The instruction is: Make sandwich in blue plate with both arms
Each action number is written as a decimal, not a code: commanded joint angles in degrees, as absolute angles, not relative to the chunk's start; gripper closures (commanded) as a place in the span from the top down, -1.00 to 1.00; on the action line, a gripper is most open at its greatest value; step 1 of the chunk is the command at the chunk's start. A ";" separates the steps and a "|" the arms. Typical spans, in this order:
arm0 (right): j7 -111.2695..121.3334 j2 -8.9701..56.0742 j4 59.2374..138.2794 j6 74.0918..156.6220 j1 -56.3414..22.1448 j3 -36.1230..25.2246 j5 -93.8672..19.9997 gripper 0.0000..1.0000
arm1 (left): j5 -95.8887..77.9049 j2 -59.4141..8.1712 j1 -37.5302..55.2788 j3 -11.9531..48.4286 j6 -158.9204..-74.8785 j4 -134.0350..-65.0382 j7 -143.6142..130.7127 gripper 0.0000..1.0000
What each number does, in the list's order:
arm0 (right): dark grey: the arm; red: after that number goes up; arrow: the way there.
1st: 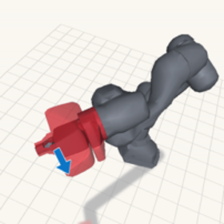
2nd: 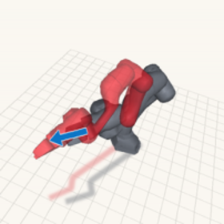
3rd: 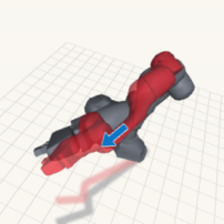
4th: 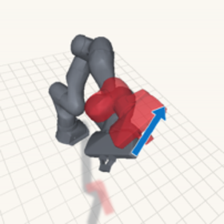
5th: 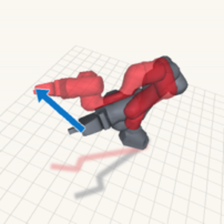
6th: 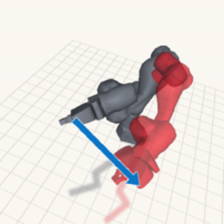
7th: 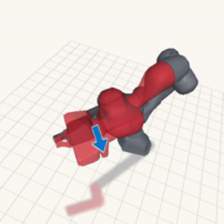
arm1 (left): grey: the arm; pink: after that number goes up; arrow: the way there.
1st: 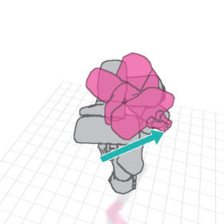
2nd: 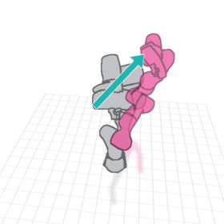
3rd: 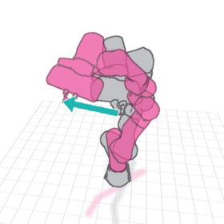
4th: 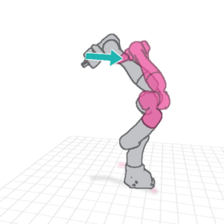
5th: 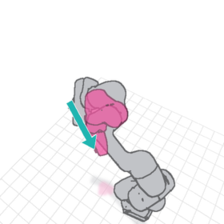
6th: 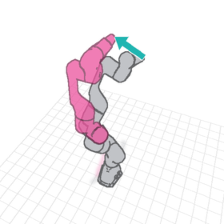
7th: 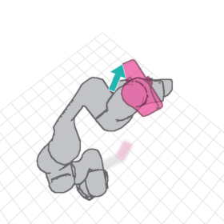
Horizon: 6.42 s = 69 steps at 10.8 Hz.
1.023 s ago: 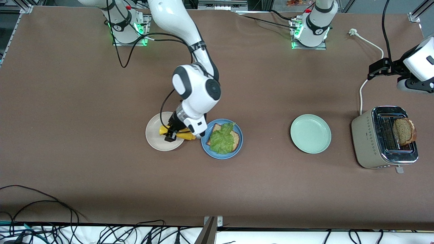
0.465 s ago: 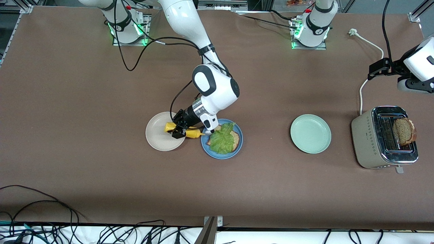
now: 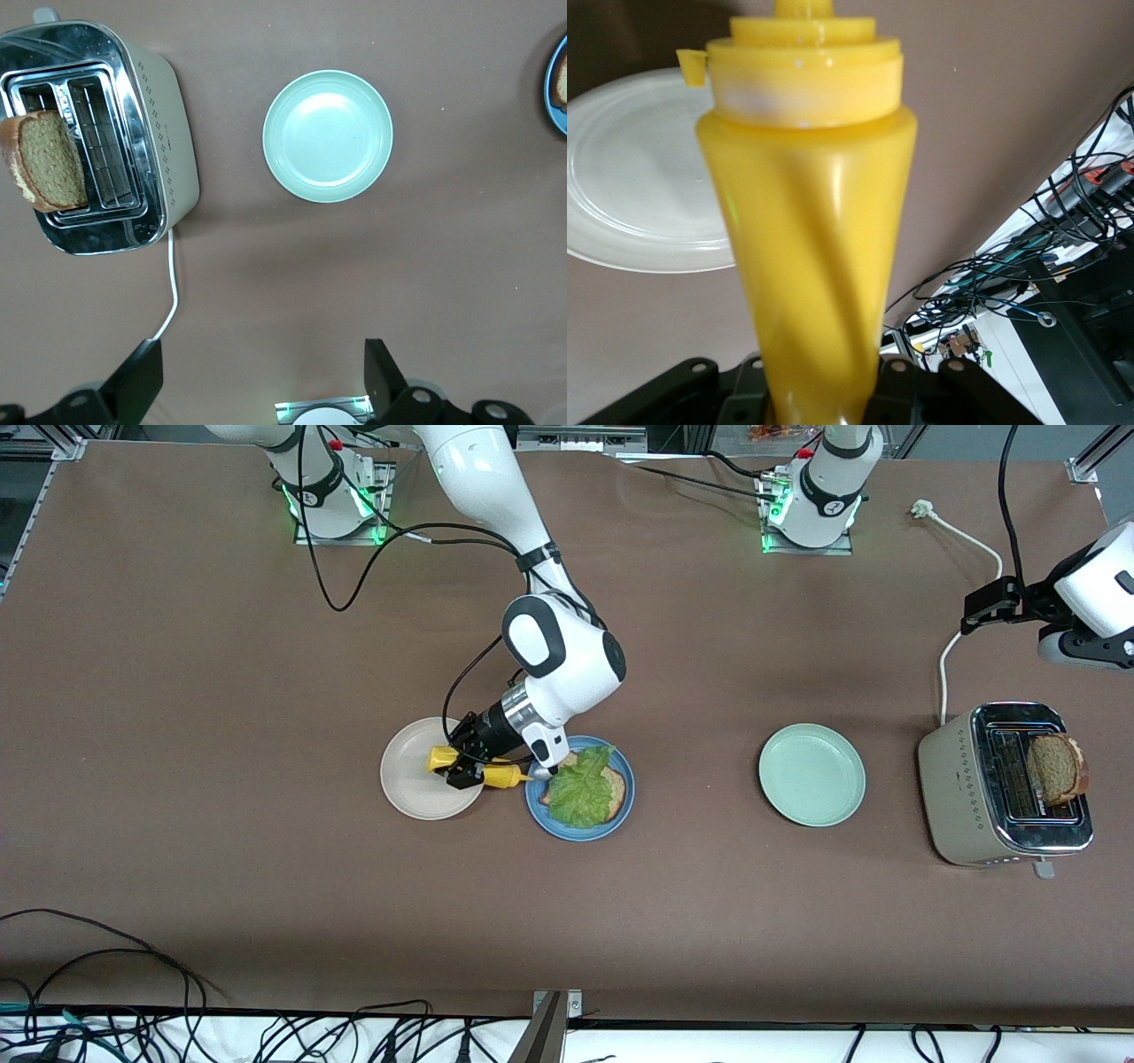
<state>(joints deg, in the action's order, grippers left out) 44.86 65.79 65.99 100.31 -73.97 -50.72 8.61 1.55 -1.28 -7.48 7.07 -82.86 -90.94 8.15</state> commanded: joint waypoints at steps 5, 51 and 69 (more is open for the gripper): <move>53.76 57.51 64.33 101.86 -66.38 -51.07 -7.75 -1.00 | 2.46 -1.41 -7.82 7.29 -81.65 -89.82 7.91 1.00; 117.92 52.76 68.11 88.32 -1.84 -20.74 -55.06 1.00 | 2.90 -27.33 -27.07 6.59 -108.46 -86.84 24.34 -1.00; 10.06 5.29 91.84 90.10 -4.92 -6.60 -7.32 1.00 | 1.80 -18.46 -17.06 7.73 -85.71 -77.26 24.17 -1.00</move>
